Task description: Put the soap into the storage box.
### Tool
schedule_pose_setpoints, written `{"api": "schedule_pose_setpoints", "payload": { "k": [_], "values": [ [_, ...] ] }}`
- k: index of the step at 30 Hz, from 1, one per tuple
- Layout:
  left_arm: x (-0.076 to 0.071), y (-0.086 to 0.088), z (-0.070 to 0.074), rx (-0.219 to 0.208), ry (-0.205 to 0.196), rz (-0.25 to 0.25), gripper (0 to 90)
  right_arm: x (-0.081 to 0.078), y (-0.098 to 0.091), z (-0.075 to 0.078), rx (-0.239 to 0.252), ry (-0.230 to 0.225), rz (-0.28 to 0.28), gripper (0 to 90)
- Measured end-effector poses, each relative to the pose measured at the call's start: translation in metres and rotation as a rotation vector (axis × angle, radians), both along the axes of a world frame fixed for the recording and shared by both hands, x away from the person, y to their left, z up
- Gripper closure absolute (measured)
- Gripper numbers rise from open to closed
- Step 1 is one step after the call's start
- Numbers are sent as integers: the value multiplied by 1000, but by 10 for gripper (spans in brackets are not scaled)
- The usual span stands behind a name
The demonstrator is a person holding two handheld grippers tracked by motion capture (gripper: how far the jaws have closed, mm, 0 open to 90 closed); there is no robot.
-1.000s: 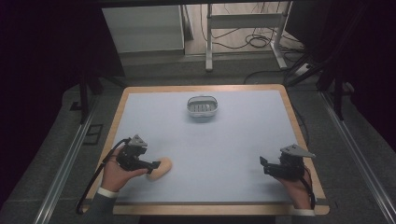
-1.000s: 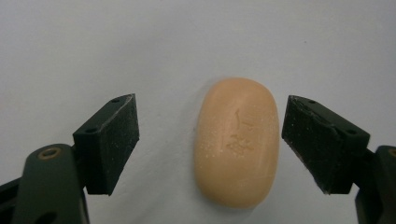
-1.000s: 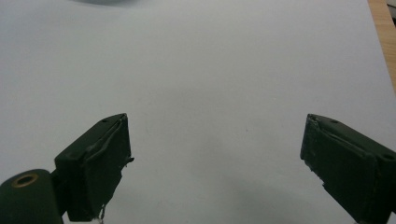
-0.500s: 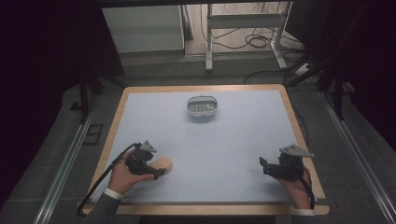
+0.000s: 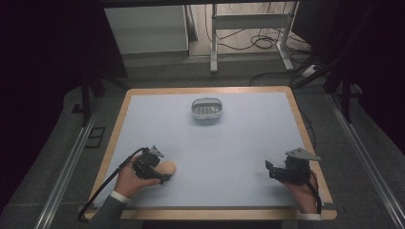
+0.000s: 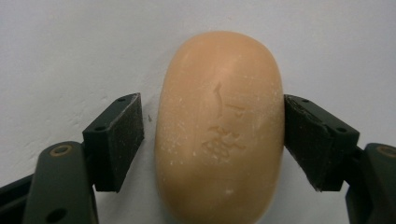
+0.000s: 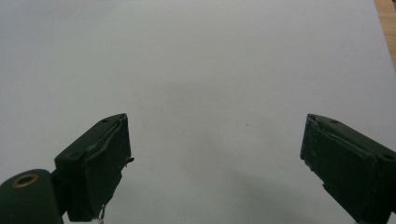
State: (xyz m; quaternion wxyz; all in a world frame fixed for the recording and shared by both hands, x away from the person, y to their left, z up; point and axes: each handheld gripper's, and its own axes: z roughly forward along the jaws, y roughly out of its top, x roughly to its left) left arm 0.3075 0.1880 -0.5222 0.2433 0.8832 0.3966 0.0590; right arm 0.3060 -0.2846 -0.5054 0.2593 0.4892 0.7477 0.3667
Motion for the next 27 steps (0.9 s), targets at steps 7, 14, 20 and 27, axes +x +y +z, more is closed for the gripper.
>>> {"api": "schedule_pose_setpoints", "payload": {
  "k": [7, 14, 20, 27],
  "values": [
    [-1, -1, 1, -8, -3, -7, 325, 1, -2, -1, -1, 1, -12, 86],
    [-2, -1, 4, 5, -22, -14, 328, 0, -2, 1, 0, -7, -19, 86],
    [2, 1, 8, -13, -30, -13, 329, 0, -2, 0, -2, -6, -23, 86],
    [3, 2, 19, -37, -63, -6, 329, 0, -2, 0, -5, -7, -17, 86]
  ]
}}
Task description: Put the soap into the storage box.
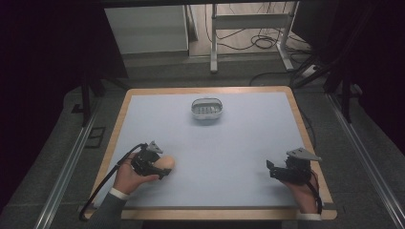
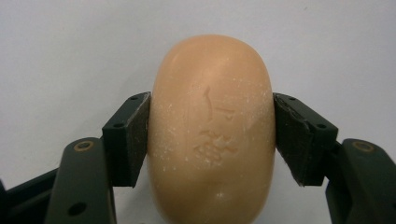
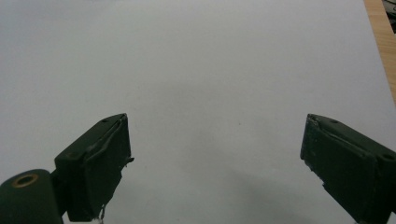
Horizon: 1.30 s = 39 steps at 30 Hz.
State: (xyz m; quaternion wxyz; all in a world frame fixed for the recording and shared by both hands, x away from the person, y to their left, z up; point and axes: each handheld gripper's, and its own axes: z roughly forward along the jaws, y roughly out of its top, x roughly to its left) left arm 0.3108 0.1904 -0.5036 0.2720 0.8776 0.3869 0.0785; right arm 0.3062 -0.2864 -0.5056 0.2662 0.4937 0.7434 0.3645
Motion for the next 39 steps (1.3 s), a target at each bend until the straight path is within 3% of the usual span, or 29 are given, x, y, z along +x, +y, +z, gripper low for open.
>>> {"api": "schedule_pose_setpoints", "payload": {
  "k": [39],
  "values": [
    [22, -1, 23, -12, -26, 2, 329, 1, -4, -2, -1, 6, -21, 86]
  ]
}}
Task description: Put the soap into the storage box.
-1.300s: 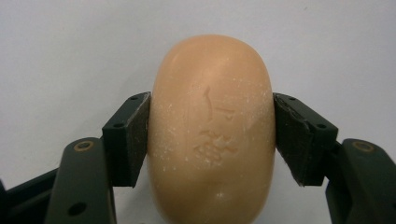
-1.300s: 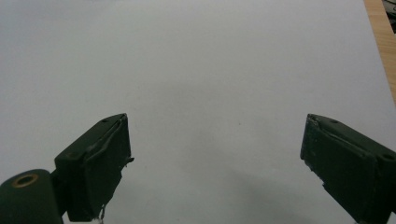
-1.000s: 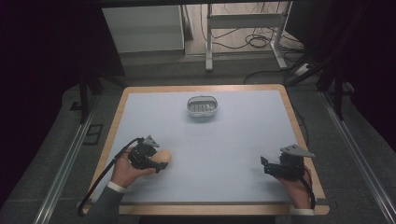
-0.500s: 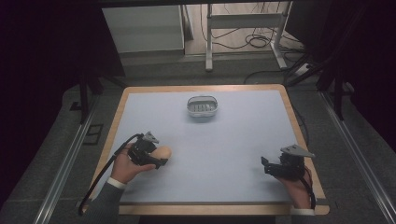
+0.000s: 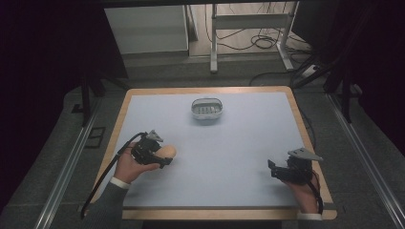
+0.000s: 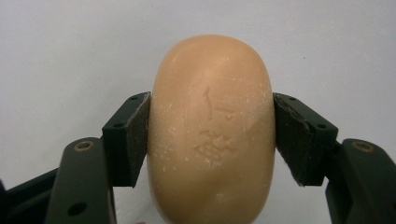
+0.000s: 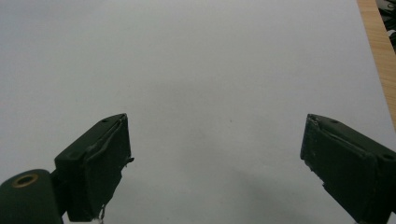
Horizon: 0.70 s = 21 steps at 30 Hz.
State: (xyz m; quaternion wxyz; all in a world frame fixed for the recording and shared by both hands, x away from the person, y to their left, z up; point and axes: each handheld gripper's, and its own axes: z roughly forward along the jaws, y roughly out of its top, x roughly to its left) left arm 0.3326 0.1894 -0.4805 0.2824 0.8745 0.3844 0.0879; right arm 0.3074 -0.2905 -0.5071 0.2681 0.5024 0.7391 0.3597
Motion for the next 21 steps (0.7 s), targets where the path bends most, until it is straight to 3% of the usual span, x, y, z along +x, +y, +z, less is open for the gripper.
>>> {"api": "schedule_pose_setpoints", "payload": {
  "k": [21],
  "values": [
    [16, 0, 6, -12, -8, 13, 329, 0, 2, -2, -5, 4, 0, 85]
  ]
}}
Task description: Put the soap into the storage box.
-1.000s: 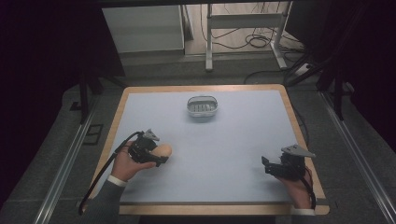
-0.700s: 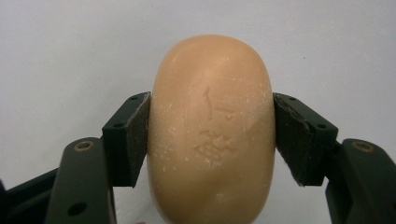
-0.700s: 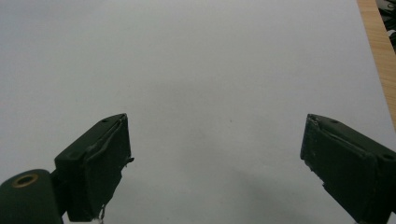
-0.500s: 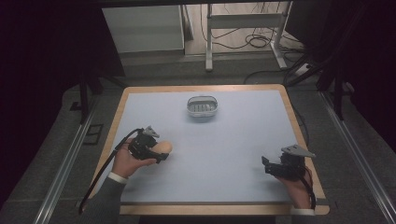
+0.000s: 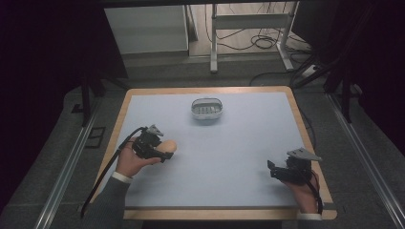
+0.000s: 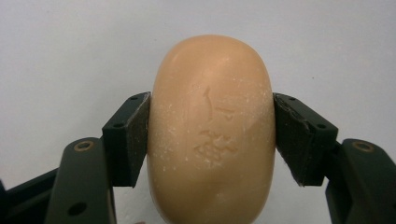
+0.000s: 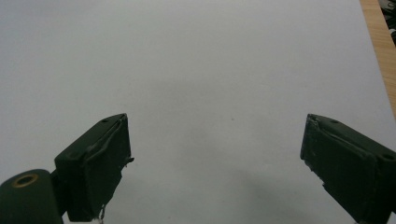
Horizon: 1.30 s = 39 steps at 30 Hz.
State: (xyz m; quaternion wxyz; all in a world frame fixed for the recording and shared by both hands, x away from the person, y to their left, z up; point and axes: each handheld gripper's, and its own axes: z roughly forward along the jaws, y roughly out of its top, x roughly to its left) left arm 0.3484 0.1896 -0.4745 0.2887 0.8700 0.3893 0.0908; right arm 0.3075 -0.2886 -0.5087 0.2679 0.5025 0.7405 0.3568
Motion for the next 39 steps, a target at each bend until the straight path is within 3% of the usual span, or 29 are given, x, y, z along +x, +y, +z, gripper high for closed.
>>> {"api": "schedule_pose_setpoints", "payload": {
  "k": [39],
  "values": [
    [34, -15, 23, -2, -31, -7, 329, 1, 3, -2, -8, 8, 19, 85]
  ]
}}
